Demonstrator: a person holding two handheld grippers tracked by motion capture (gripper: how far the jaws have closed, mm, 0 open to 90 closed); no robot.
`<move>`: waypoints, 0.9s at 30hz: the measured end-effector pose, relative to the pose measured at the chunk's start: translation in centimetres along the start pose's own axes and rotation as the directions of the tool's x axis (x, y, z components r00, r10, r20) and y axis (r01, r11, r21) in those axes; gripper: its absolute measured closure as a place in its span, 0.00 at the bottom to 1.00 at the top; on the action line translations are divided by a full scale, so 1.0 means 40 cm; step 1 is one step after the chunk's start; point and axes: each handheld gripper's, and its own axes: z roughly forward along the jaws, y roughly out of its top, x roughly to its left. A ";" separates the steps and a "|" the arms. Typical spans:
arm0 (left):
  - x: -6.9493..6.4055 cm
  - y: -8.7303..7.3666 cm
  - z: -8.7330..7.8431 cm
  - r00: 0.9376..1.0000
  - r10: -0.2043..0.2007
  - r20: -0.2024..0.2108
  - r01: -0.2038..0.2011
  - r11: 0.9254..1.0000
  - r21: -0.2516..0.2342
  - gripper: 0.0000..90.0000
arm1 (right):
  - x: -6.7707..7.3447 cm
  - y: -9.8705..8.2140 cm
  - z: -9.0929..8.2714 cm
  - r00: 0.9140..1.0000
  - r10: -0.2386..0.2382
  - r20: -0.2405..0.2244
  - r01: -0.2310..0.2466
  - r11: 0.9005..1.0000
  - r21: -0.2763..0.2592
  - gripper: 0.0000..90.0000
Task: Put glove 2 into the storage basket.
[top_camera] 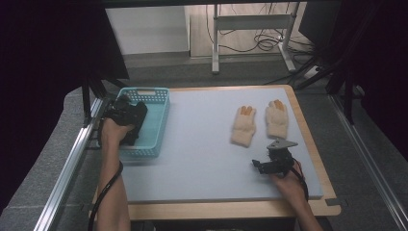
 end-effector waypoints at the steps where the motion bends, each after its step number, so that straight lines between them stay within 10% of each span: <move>1: 0.001 -0.002 -0.007 1.000 -0.003 0.014 0.004 1.000 -0.012 0.09 | 0.000 0.000 0.000 1.000 0.000 0.000 0.000 1.000 0.000 0.15; 17: 0.013 -0.036 -0.065 0.988 -0.016 0.151 0.039 0.988 -0.150 0.03 | 0.000 0.000 0.000 1.000 -0.002 0.001 0.002 1.000 0.000 0.15; 27: -0.027 -0.055 -0.111 0.983 0.061 0.172 -0.016 0.969 -0.248 0.02 | 0.000 0.000 0.000 1.000 -0.002 0.002 0.002 1.000 0.000 0.15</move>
